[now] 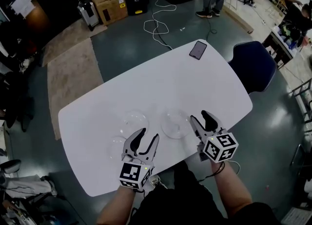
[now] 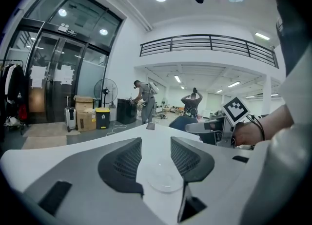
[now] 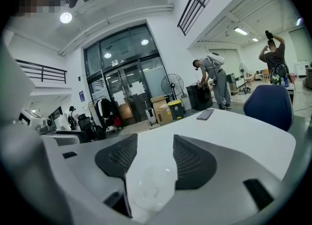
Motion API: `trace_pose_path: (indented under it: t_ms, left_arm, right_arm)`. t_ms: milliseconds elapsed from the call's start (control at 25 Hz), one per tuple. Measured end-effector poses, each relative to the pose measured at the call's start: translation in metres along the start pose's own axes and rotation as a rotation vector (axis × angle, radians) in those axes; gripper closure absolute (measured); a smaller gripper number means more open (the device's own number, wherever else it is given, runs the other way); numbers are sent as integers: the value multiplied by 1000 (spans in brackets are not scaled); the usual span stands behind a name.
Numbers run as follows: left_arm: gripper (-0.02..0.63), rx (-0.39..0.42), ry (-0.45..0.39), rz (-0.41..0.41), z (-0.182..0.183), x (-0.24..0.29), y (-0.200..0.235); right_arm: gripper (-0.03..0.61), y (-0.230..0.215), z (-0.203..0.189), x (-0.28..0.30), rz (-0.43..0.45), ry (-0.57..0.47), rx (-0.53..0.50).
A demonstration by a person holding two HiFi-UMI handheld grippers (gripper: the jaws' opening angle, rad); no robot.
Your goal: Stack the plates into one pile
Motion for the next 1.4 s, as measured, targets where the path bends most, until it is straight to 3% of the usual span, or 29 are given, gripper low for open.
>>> trace_pose_path:
  t_ms: [400, 960, 1400]
  left_arm:
    - [420, 39, 83, -22, -31, 37, -15]
    - [417, 144, 247, -3, -103, 83, -10]
    - [417, 135, 377, 3, -158, 102, 0]
  right_arm:
    - [347, -28, -25, 7, -8, 51, 51]
    - [347, -57, -56, 24, -4, 135, 100]
    - [347, -67, -77, 35, 5, 179, 118]
Point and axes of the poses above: the fingertips, and each gripper's own axes: x forward along the fingers, y to its left, z out of its top, the point moved 4 cm from there along -x, backward along the fingers, and after that the axes turned 5 degrees about -y, right-handed, at the moved point
